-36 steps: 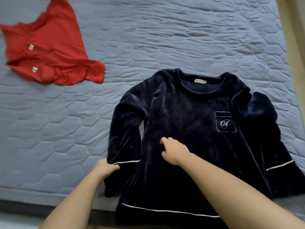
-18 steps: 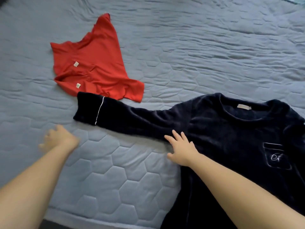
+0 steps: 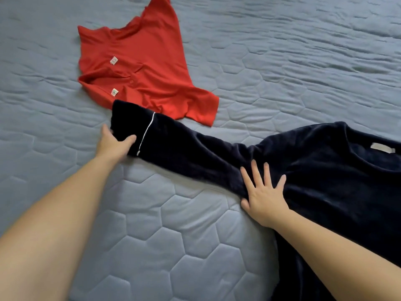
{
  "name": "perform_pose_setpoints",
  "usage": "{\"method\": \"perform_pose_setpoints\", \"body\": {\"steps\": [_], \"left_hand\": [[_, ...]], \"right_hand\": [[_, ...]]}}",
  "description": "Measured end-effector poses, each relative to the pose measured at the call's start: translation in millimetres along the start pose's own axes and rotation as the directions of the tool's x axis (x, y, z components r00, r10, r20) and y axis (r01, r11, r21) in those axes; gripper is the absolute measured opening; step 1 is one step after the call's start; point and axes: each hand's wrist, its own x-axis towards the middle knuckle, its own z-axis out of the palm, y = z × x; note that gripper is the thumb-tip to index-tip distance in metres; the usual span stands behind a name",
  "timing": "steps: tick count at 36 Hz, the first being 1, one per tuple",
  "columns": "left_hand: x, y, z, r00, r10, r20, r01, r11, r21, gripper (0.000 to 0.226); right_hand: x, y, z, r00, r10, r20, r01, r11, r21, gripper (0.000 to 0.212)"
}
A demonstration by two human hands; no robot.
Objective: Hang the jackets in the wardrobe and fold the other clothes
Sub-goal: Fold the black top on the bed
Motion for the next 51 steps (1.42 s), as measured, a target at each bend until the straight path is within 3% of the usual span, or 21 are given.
{"method": "perform_pose_setpoints", "body": {"steps": [6, 8, 9, 12, 14, 17, 19, 21, 22, 24, 26, 28, 30, 32, 34, 37, 39, 41, 45, 48, 51], "left_hand": [[-4, -24, -22, 0.999, 0.032, 0.005, -0.032, 0.982, 0.187, 0.029], [-18, -44, -46, 0.998, 0.055, -0.034, -0.048, 0.981, 0.188, 0.031], [-26, -58, -58, 0.998, 0.056, 0.003, -0.056, 0.979, 0.197, 0.035], [-51, -95, -86, 0.939, -0.137, 0.315, 0.060, 0.969, 0.241, 0.046], [-55, -101, -90, 0.895, -0.268, 0.358, 0.198, 0.955, 0.219, 0.055], [-43, -89, -73, 0.967, -0.234, 0.102, 0.230, 0.972, 0.053, 0.056], [-37, -80, -55, 0.962, -0.265, 0.069, 0.269, 0.962, -0.044, 0.056], [-33, -71, -45, 0.957, -0.285, 0.061, 0.285, 0.958, 0.002, 0.045], [-29, -63, -46, 0.968, -0.251, -0.016, 0.251, 0.966, 0.055, 0.039], [-18, -42, -57, 0.969, -0.104, -0.223, 0.137, 0.981, 0.137, 0.036], [-4, -21, -73, 0.944, 0.001, -0.331, 0.060, 0.983, 0.174, 0.038], [9, -10, -80, 0.938, 0.033, -0.345, 0.060, 0.965, 0.255, 0.041], [9, -4, -73, 0.941, -0.021, -0.337, 0.123, 0.951, 0.283, 0.053], [-6, 0, -56, 0.943, -0.083, -0.322, 0.175, 0.947, 0.268, 0.066], [-35, 1, -34, 0.963, -0.019, -0.269, 0.100, 0.952, 0.290, 0.065], [-98, 4, -1, 0.950, 0.263, -0.167, -0.198, 0.923, 0.330, 0.057], [-145, 9, 17, 0.911, 0.400, -0.097, -0.344, 0.870, 0.354, 0.053], [-192, 12, 35, 0.895, 0.447, -0.001, -0.423, 0.848, 0.321, 0.047], [-288, 11, 70, 0.892, 0.264, 0.367, -0.319, 0.943, 0.098, 0.033], [-359, -4, 93, 0.754, 0.122, 0.646, -0.228, 0.970, 0.084, 0.036], [-420, -36, 106, 0.657, -0.040, 0.753, -0.182, 0.960, 0.211, 0.053]], "right_hand": [[4, 1, -10, 0.996, -0.020, 0.089, 0.014, 0.998, 0.068, 0.082], [-4, 2, -30, 1.000, -0.021, 0.018, 0.017, 0.977, 0.212, 0.074], [-10, 3, -40, 0.995, 0.001, -0.099, 0.030, 0.950, 0.311, 0.064], [-25, 6, -58, 0.908, 0.112, -0.403, 0.090, 0.888, 0.450, 0.041], [-25, 8, -59, 0.929, 0.123, -0.349, 0.036, 0.909, 0.415, 0.043], [-16, 8, -50, 0.994, 0.107, -0.033, -0.088, 0.933, 0.350, 0.062], [-5, 8, -44, 0.988, 0.057, 0.144, -0.099, 0.949, 0.300, 0.068], [7, 7, -44, 0.972, 0.045, 0.229, -0.112, 0.950, 0.291, 0.071], [10, 6, -47, 0.979, 0.055, 0.194, -0.114, 0.945, 0.306, 0.072], [11, 1, -54, 0.995, 0.090, -0.054, -0.067, 0.943, 0.326, 0.073], [8, -6, -54, 0.952, 0.128, -0.276, -0.028, 0.941, 0.338, 0.073], [5, -11, -44, 0.964, 0.133, -0.229, -0.051, 0.942, 0.332, 0.076], [8, -10, -28, 0.995, 0.103, -0.006, -0.098, 0.961, 0.259, 0.079], [16, -8, -25, 0.993, 0.079, 0.091, -0.104, 0.945, 0.312, 0.081], [17, -12, -32, 0.997, 0.079, 0.007, -0.073, 0.883, 0.464, 0.081], [-7, -9, -38, 0.991, 0.033, -0.131, 0.049, 0.816, 0.576, 0.074], [-40, 1, -34, 0.993, -0.011, -0.116, 0.074, 0.828, 0.556, 0.070], [-78, 19, -25, 0.999, -0.006, -0.050, 0.032, 0.851, 0.525, 0.067], [-162, 56, -7, 0.991, 0.046, 0.124, -0.101, 0.872, 0.479, 0.065], [-216, 78, 3, 0.968, 0.044, 0.247, -0.167, 0.848, 0.504, 0.065], [-254, 99, 15, 0.941, 0.003, 0.338, -0.177, 0.855, 0.487, 0.063]]}}
